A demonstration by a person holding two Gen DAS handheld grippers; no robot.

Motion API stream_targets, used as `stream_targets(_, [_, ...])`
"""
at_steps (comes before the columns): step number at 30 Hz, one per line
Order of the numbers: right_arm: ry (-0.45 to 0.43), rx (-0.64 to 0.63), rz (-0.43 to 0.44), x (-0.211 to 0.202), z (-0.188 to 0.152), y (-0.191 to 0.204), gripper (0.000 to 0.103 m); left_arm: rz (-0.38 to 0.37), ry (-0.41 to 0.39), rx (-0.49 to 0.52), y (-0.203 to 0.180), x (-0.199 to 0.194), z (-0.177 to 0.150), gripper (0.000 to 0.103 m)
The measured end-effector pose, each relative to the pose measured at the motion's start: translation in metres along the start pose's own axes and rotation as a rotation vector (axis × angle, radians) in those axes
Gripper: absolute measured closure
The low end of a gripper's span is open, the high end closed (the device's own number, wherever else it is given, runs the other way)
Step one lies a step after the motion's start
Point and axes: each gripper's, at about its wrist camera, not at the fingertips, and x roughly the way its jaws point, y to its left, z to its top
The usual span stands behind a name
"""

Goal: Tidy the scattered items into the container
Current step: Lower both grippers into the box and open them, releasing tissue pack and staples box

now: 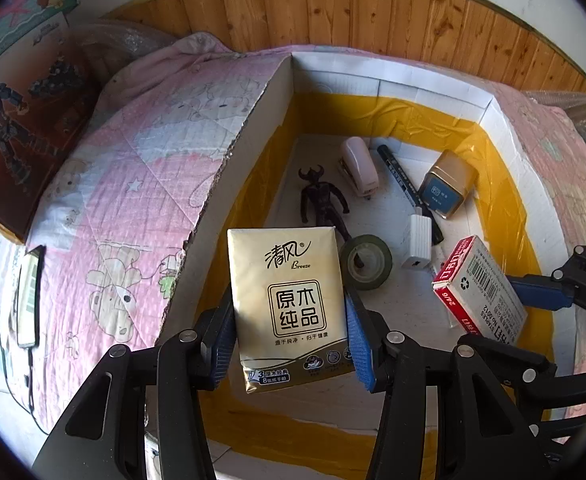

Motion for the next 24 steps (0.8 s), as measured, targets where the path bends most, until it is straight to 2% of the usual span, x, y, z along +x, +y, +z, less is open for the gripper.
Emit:
stream_targets(9, [0.042,-0.119,-0.053,0.002,-0.003,0.013,0.064,0.042,0.024,0.053,-0.005,0.006,-0.002,0.052])
stream_targets(12, [0.062,-0.156,-0.04,0.004,-0.005,0.021,0.064,0.067,0.035,0.064,-0.004,0.008,-0.003,0.051])
stream_targets(17, [0.079,-0.158,-0.04,0.004,-0.006,0.019,0.064,0.09,0.045,0.09,-0.007,0.01,-0.004,0.05])
stream_targets(24, [0.093,-0.161,-0.041,0.005,-0.006,0.019,0.063,0.081,0.049,0.075,-0.006,0.01,-0.002,0.047])
